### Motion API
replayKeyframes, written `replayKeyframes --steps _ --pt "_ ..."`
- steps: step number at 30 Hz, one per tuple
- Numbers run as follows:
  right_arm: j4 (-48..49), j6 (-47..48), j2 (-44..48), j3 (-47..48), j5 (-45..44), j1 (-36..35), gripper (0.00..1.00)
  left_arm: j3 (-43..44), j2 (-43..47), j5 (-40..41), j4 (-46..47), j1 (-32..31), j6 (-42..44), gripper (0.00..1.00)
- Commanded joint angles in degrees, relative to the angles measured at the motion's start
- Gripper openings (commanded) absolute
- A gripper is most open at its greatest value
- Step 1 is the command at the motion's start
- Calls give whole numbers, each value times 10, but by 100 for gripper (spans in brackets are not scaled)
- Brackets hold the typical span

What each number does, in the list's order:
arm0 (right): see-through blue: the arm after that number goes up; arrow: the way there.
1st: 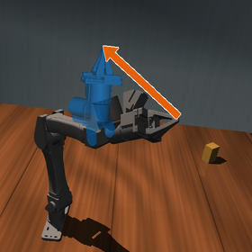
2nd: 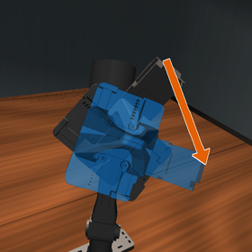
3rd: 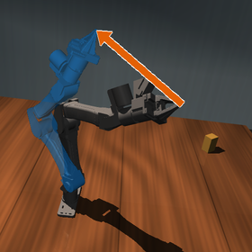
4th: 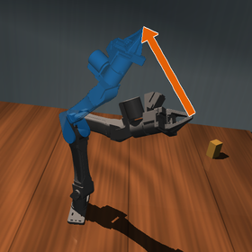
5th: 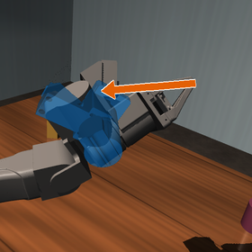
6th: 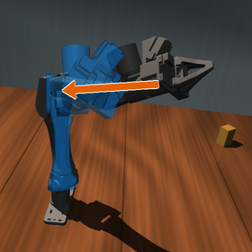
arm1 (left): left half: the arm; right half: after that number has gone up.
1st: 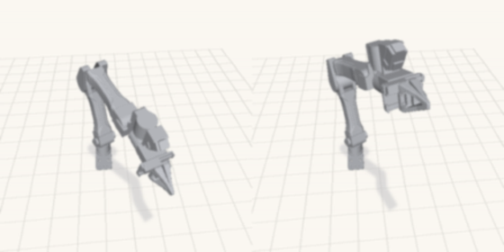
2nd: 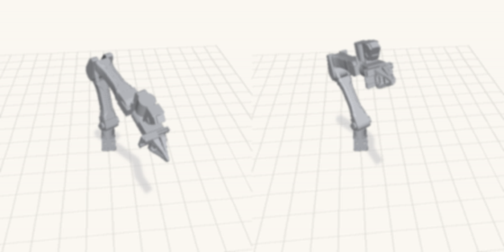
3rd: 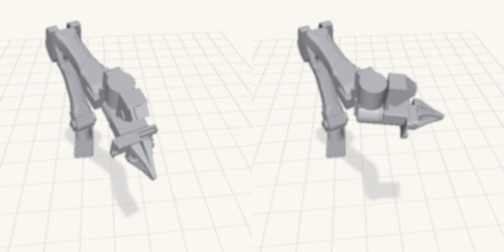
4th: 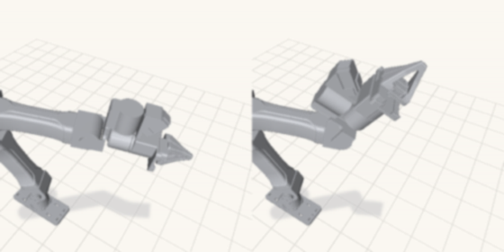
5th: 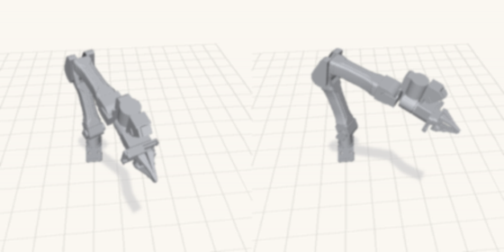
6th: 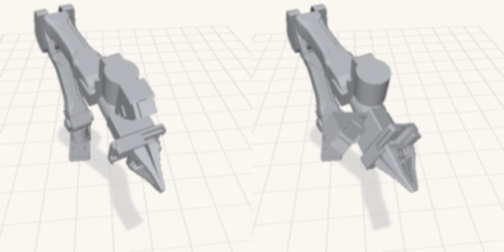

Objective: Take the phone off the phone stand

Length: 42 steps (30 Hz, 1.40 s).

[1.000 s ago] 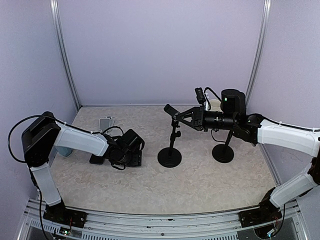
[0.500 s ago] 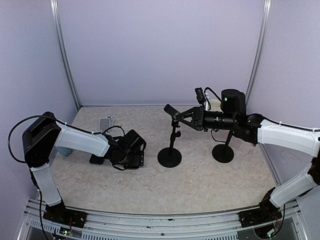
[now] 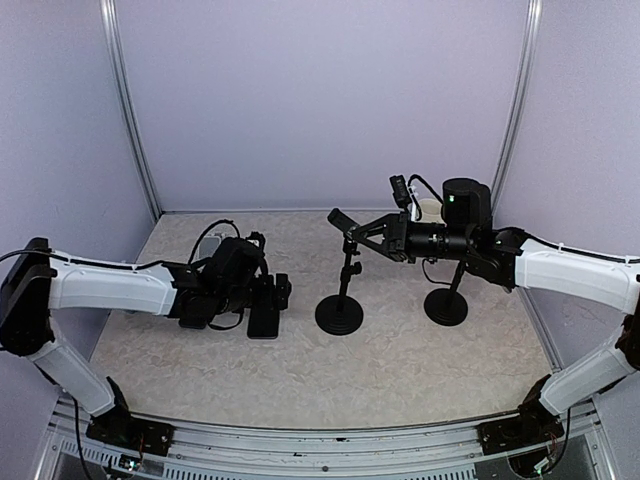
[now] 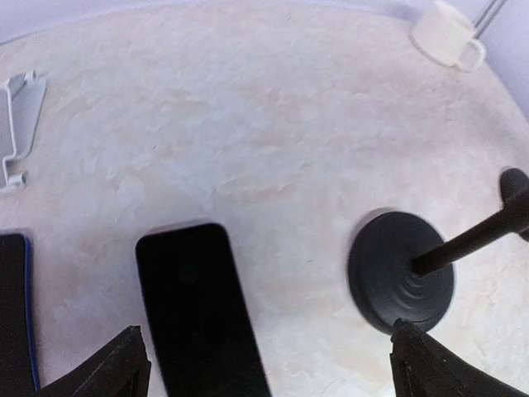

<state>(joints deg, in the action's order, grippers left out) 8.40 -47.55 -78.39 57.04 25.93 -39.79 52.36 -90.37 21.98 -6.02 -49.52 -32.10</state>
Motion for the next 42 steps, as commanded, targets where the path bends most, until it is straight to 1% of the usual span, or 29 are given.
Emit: replayKeyframes --steps 1,5,8,10,12,14,17,19,21,23,28,32,37,42 --pt "-31 19 -1 -9 -27 15 0 -38 52 -49 136 -18 105 99" --pt "-30 21 -5 -7 -17 15 0 -82 84 -88 249 -30 175 95" --pt "-30 27 -9 -3 -5 15 0 -118 99 -121 355 -40 224 93" --pt "-32 35 -11 1 4 15 0 -127 104 -145 395 -43 240 92" --pt "-35 40 -12 2 10 15 0 -121 107 -166 411 -43 244 91" --pt "-36 46 -15 4 19 14 0 -105 109 -175 409 -43 244 89" --pt "-42 52 -19 8 22 13 0 -76 114 -158 392 -43 235 87" --pt "-50 56 -21 11 19 12 0 -36 110 -141 350 -43 225 85" --pt "-56 61 -22 14 15 10 0 11 98 -123 299 -45 224 81" --pt "-60 66 -24 17 11 8 0 40 92 -114 273 -49 231 78" --pt "-76 77 -30 30 -1 1 0 72 86 -109 253 -52 243 72" --pt "-87 83 -35 37 -8 -3 0 119 59 -100 204 -54 259 67" --pt "-94 88 -38 44 -10 -6 0 156 25 -95 170 -56 280 59" --pt "-98 91 -40 47 -10 -6 0 177 3 -100 147 -58 300 48"
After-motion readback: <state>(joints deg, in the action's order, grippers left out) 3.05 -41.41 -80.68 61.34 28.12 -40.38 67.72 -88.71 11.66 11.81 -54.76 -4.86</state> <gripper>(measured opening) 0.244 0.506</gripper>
